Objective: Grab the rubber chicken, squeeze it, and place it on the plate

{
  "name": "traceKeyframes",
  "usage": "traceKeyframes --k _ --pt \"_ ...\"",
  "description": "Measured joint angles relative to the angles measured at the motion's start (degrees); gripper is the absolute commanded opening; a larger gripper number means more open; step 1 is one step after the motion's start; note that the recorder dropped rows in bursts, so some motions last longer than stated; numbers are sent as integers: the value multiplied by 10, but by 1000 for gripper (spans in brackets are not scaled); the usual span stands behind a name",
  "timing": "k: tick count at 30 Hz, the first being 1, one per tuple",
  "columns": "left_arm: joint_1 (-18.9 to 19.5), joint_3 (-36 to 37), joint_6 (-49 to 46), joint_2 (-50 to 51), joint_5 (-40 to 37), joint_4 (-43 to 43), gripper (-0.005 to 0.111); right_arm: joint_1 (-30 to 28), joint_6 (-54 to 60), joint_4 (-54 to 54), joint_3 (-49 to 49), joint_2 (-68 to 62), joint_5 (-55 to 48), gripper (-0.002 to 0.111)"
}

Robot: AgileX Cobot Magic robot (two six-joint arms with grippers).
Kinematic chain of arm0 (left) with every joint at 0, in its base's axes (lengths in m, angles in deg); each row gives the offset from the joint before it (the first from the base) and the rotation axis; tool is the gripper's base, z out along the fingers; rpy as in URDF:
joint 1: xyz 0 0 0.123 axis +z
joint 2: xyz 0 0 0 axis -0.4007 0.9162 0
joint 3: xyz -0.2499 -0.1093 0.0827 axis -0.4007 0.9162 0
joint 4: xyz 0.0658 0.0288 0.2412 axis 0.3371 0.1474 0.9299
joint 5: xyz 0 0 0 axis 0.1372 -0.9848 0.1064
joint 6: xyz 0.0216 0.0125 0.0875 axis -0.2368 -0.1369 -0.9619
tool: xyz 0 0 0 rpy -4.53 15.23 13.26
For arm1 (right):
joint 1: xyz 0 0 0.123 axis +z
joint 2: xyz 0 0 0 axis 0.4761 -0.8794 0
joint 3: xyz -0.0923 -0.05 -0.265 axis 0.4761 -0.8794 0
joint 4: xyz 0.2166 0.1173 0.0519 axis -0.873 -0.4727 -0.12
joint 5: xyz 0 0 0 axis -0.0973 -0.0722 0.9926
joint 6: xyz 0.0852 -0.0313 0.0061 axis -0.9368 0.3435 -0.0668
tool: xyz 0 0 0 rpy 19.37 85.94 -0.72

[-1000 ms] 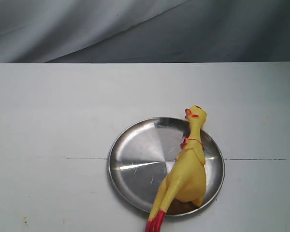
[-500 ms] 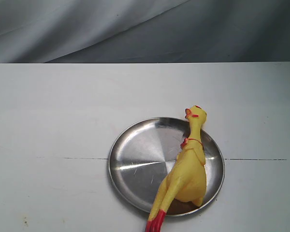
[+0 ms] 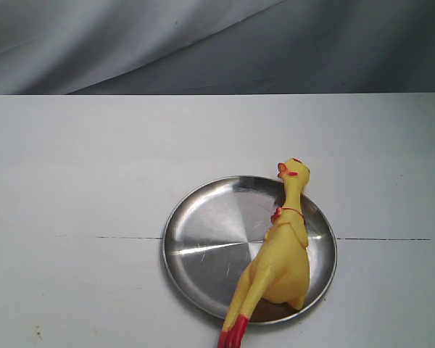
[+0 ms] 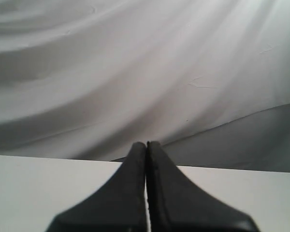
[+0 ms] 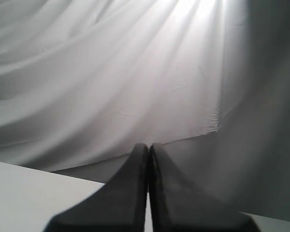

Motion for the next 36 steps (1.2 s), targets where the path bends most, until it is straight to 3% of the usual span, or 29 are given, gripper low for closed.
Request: traceKeyframes --k 20,27,31,36 --pt "0 0 0 -1 1 0 0 0 0 -18 0 0 -2 0" --pt "0 5 -6 -1 13 167 0 0 0 -18 0 0 -2 0" --pt "0 81 106 -1 100 271 0 0 0 -18 0 0 -2 0" --pt "0 192 149 -1 126 288 0 0 0 -18 0 0 -2 0"
